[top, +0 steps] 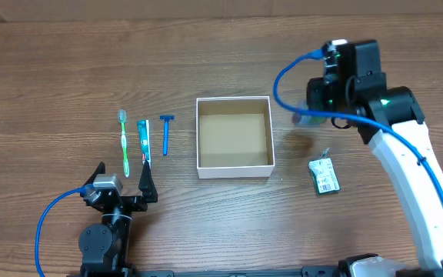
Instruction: Pack container
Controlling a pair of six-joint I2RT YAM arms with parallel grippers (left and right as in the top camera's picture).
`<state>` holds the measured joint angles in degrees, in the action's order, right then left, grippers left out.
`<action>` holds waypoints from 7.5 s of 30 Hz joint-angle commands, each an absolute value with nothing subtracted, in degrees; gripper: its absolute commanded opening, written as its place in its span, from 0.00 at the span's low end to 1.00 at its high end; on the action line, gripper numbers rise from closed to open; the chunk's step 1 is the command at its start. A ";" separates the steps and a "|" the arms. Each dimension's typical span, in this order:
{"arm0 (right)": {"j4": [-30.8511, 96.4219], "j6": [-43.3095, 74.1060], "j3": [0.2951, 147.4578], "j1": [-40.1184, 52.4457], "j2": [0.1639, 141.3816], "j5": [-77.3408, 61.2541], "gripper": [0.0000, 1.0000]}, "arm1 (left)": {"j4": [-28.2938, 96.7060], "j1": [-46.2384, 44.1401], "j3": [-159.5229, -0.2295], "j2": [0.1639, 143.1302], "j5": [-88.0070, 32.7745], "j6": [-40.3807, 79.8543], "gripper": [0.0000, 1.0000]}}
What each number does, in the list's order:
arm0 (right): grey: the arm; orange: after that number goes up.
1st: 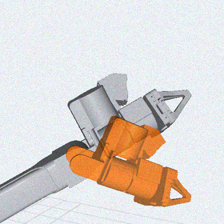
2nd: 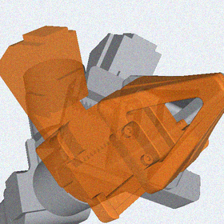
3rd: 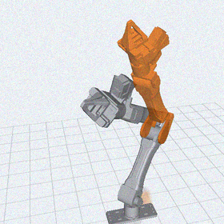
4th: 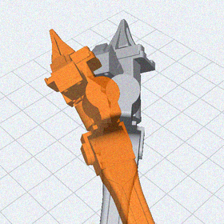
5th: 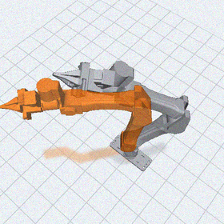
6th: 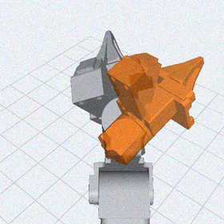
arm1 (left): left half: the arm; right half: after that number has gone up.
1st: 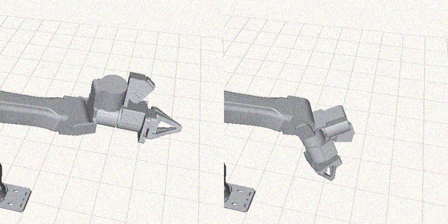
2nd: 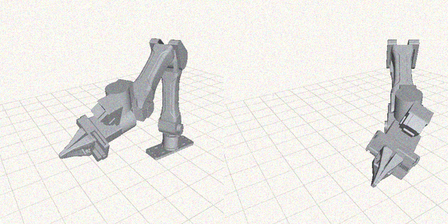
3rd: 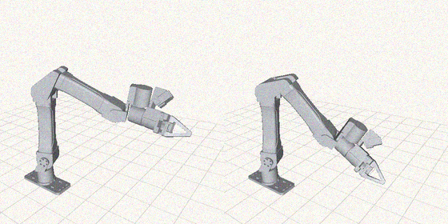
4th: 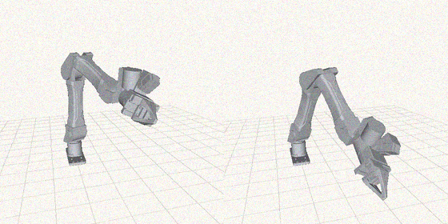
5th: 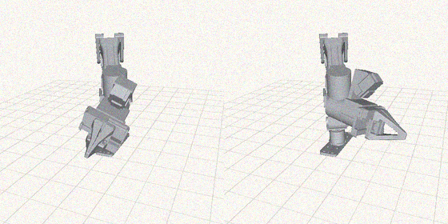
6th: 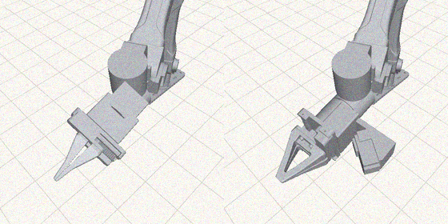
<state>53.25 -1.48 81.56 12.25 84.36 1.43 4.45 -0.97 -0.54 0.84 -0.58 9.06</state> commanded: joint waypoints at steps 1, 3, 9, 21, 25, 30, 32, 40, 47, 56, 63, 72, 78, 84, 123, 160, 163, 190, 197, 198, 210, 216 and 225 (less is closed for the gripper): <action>58.26 -1.26 91.66 19.73 80.88 8.23 0.30 | 4.38 -0.75 -0.25 0.25 -0.43 9.87 1.00; 60.62 -0.97 95.07 23.14 80.88 9.82 0.30 | 4.38 -0.75 -0.25 0.25 -0.43 9.87 1.00; 60.38 3.55 98.70 31.70 81.34 11.99 0.30 | 4.38 -0.75 -0.25 0.25 -0.43 9.87 1.00; 55.53 6.04 98.67 33.45 92.88 11.97 0.30 | 4.38 -0.75 -0.25 0.25 -0.43 9.87 1.00; 53.54 6.11 98.67 34.39 95.09 11.99 0.30 | 4.38 -0.75 -0.25 0.25 -0.43 9.87 1.00; 52.36 6.26 98.65 34.39 96.86 11.92 0.30 | 4.38 -0.75 -0.25 0.25 -0.43 9.87 1.00; 52.10 6.26 98.65 34.39 98.21 11.92 0.30 | 4.38 -0.75 -0.25 0.25 -0.43 9.87 1.00; 50.43 6.28 98.65 34.39 101.84 11.99 0.30 | 4.38 -0.75 -0.25 0.25 -0.43 9.87 1.00; 48.58 10.79 98.65 32.95 102.74 13.47 0.29 | 4.38 -0.75 -0.25 0.25 -0.43 9.87 1.00; 48.23 12.47 98.43 30.85 102.78 14.15 0.28 | 4.38 -0.75 -0.25 0.25 -0.43 9.87 1.00; 44.31 12.49 93.62 30.76 102.80 14.13 0.28 | 4.38 -0.75 -0.25 0.25 -0.43 9.87 1.00; 39.90 12.49 88.73 30.48 102.83 14.13 0.28 | 4.38 -0.75 -0.25 0.25 -0.43 9.87 1.00; 38.61 12.49 86.59 28.75 102.85 14.11 0.28 | 4.38 -0.75 -0.25 0.25 -0.43 9.87 1.00; 39.09 12.47 86.56 28.21 102.85 13.43 0.54 | 4.38 -0.75 -0.25 0.25 -0.43 9.87 1.00; 52.73 18.46 67.26 12.12 88.73 5.96 0.14 | 4.38 -0.75 -0.25 0.25 -0.43 9.87 1.00; 27.42 25.80 60.03 16.19 94.41 -2.70 0.04 | 4.38 -0.75 -0.25 0.25 -0.43 9.87 1.00; 25.85 25.74 60.03 16.19 96.47 -3.18 0.04 | 4.38 -0.75 -0.25 0.25 -0.43 9.87 1.00; 35.86 11.86 67.68 12.69 94.13 -6.31 0.04 | 4.38 -0.75 -0.25 0.25 -0.43 9.87 1.00; 49.54 11.51 71.31 12.86 85.43 -6.26 0.04 | 4.38 -0.75 -0.25 0.25 -0.43 9.87 1.00; 51.27 11.51 71.31 13.54 84.53 -6.26 0.04 | 4.38 -0.75 -0.25 0.25 -0.43 9.87 1.00; 57.10 10.28 68.12 31.73 83.18 -5.10 0.04 | 4.38 -0.75 -0.25 0.25 -0.43 9.87 1.00; 51.83 10.44 63.05 32.58 84.97 -3.53 0.04 | 4.38 -0.75 -0.25 0.25 -0.43 9.87 1.00; 50.74 10.41 61.98 32.56 85.32 -3.46 0.04 | 4.38 -0.75 -0.25 0.25 -0.43 9.87 1.00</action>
